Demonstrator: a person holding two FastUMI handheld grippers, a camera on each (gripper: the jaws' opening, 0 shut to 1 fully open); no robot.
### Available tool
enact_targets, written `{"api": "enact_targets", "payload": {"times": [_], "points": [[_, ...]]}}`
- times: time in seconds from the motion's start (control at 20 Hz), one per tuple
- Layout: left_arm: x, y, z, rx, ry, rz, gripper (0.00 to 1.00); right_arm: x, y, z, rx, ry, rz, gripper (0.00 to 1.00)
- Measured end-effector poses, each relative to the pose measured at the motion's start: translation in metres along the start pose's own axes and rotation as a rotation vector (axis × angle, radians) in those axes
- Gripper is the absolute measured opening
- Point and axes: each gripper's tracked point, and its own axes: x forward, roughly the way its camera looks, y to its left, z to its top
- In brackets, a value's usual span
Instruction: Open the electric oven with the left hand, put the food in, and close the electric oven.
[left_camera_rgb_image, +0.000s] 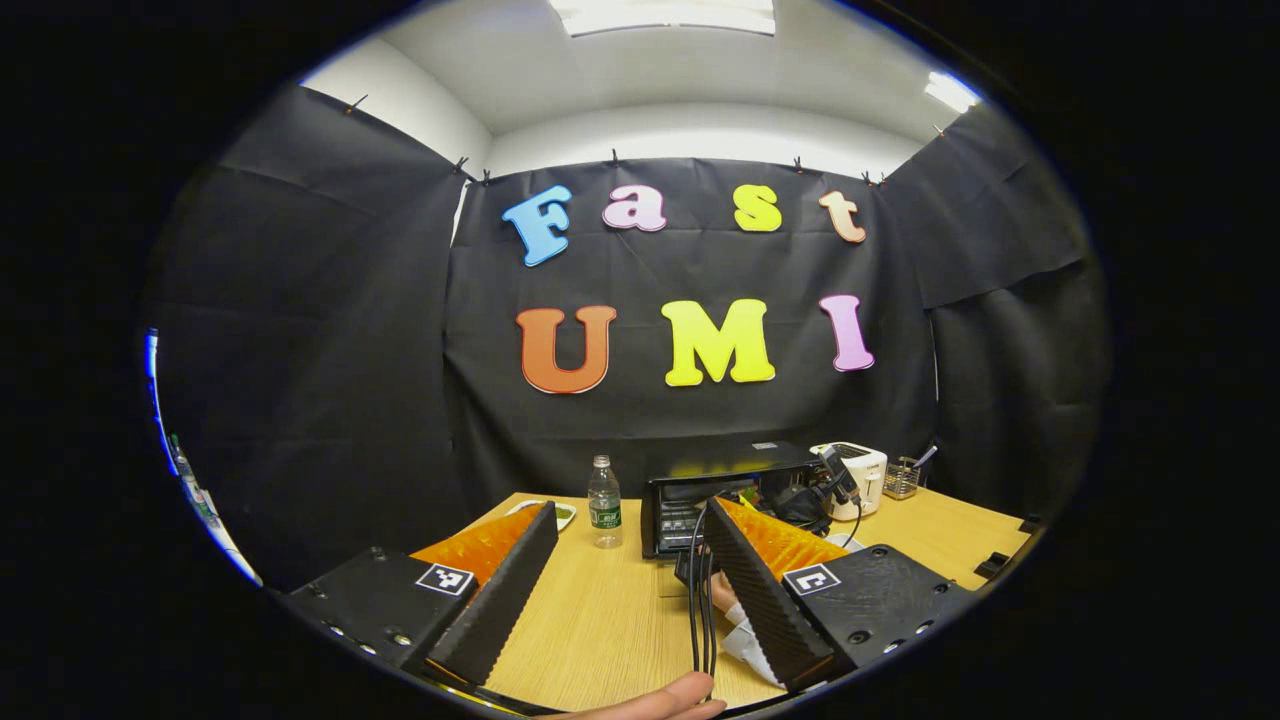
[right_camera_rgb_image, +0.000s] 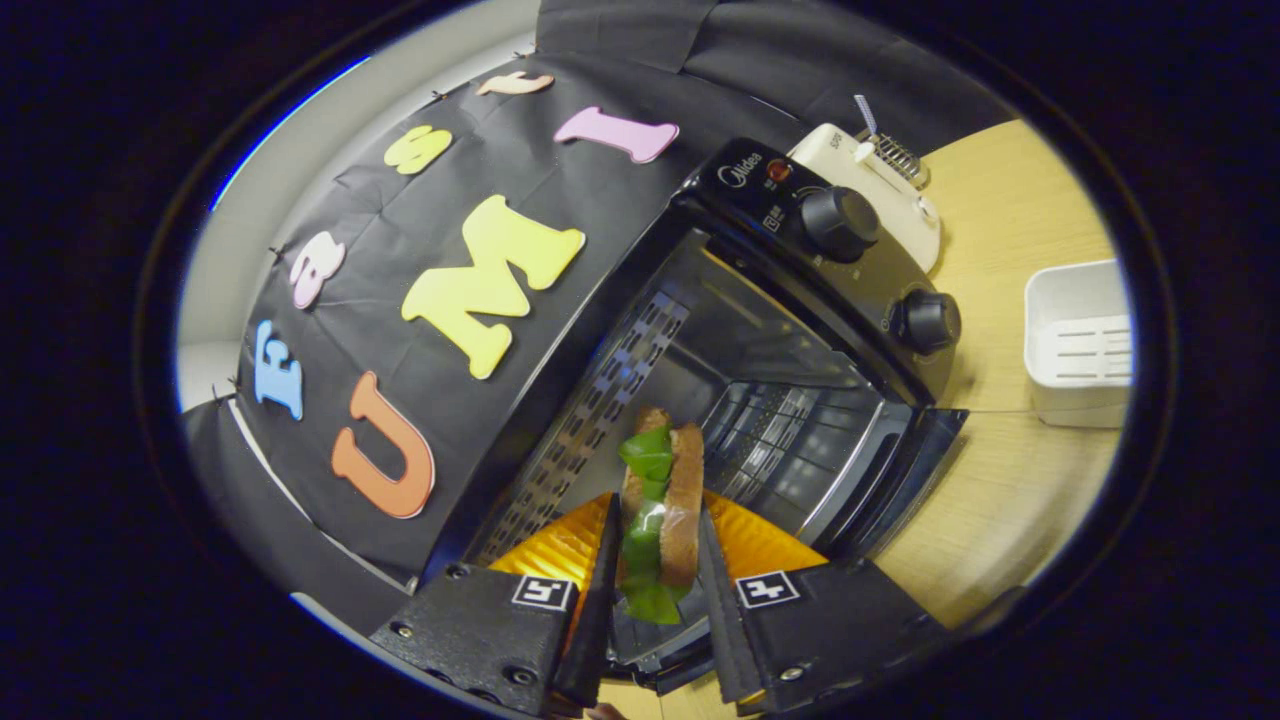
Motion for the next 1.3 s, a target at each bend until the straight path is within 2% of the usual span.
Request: {"api": "enact_targets", "payload": {"times": [0.05,0.1,0.15,0.2,0.25,0.3,0.4,0.45,0.5,0.55,0.6,0.65,0.7,0.85,0.9,1.05,1.3], "points": [[0.002,0.000,0.000,-0.001,0.000,-0.001,0.96,0.001,-0.005,-0.005,-0.009,0.021,-0.016,0.36],[0.003,-0.003,-0.001,-0.001,0.002,-0.005,0.96,0.001,-0.011,-0.009,-0.013,0.040,-0.029,0.36],[0.002,-0.004,-0.002,-0.002,0.006,-0.007,0.97,0.003,-0.012,-0.011,-0.021,0.052,-0.033,0.52],[0.003,-0.004,-0.004,-0.003,0.010,-0.009,0.97,0.004,-0.012,-0.012,-0.038,0.054,-0.032,0.53],[0.004,-0.005,-0.005,-0.006,0.013,-0.011,0.97,0.001,-0.012,-0.009,-0.054,0.052,-0.031,0.40],[0.004,-0.006,-0.006,-0.008,0.016,-0.014,0.96,0.002,-0.013,-0.010,-0.066,0.051,-0.029,0.53],[0.005,-0.007,-0.007,-0.011,0.021,-0.016,0.96,0.003,-0.014,-0.009,-0.083,0.058,-0.033,0.55],[0.006,-0.007,-0.008,-0.012,0.023,-0.013,0.97,0.003,-0.015,-0.008,-0.096,0.061,-0.037,0.43],[0.007,-0.007,-0.008,-0.012,0.025,-0.011,0.96,0.003,-0.015,-0.006,-0.116,0.061,-0.046,0.43],[0.006,-0.007,-0.008,-0.013,0.027,-0.009,0.96,0.003,-0.013,-0.005,-0.151,0.068,-0.048,0.47],[0.006,-0.006,-0.009,-0.015,0.031,-0.005,0.96,0.003,-0.011,-0.005,-0.204,0.088,-0.045,0.59],[0.006,-0.005,-0.011,-0.017,0.033,-0.002,0.96,0.004,-0.008,-0.005,-0.255,0.099,-0.034,0.60],[0.007,-0.005,-0.014,-0.020,0.037,0.000,0.96,0.006,-0.005,-0.005,-0.306,0.109,-0.028,0.53],[0.008,-0.005,-0.017,-0.030,0.047,0.003,0.96,0.005,-0.003,-0.005,-0.441,0.152,-0.017,0.60],[0.009,-0.005,-0.018,-0.030,0.049,0.002,0.96,0.007,-0.004,-0.008,-0.485,0.178,-0.020,0.75],[0.010,-0.006,-0.020,-0.024,0.056,0.002,0.96,0.004,-0.011,-0.015,-0.585,0.253,-0.027,0.92],[0.008,-0.010,-0.022,-0.027,0.065,0.000,0.96,0.003,-0.014,-0.015,-0.672,0.299,-0.034,0.95]]}}
